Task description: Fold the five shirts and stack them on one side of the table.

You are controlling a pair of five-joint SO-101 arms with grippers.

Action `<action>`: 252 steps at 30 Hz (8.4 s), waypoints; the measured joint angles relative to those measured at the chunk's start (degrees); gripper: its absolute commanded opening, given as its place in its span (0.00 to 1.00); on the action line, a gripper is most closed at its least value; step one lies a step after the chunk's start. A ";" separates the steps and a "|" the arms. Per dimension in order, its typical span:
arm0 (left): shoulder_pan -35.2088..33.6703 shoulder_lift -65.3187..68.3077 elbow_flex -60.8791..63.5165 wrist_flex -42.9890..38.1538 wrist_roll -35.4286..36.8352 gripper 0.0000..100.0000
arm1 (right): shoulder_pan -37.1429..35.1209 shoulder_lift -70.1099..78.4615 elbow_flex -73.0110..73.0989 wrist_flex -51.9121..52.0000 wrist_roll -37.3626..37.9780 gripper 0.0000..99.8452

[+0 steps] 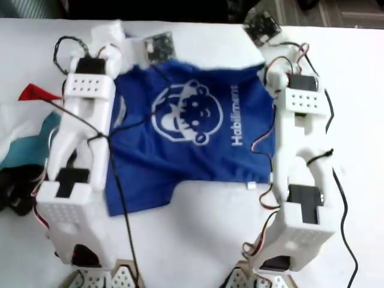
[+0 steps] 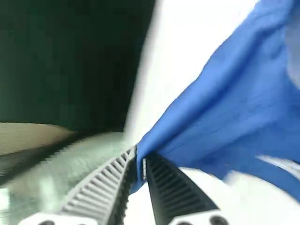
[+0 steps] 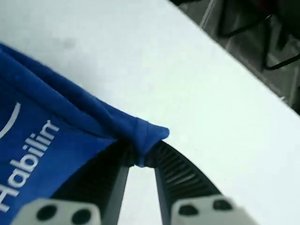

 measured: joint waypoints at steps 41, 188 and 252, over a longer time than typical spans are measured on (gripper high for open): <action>4.48 -11.43 30.95 51.60 13.80 0.03 | 5.54 -0.09 5.98 38.42 10.73 0.02; -8.88 13.54 -32.88 51.96 56.88 0.15 | -4.04 21.54 -24.26 39.47 -9.14 0.02; -42.46 -14.77 -16.88 51.96 53.10 0.15 | -60.75 11.43 9.23 23.12 -20.31 0.02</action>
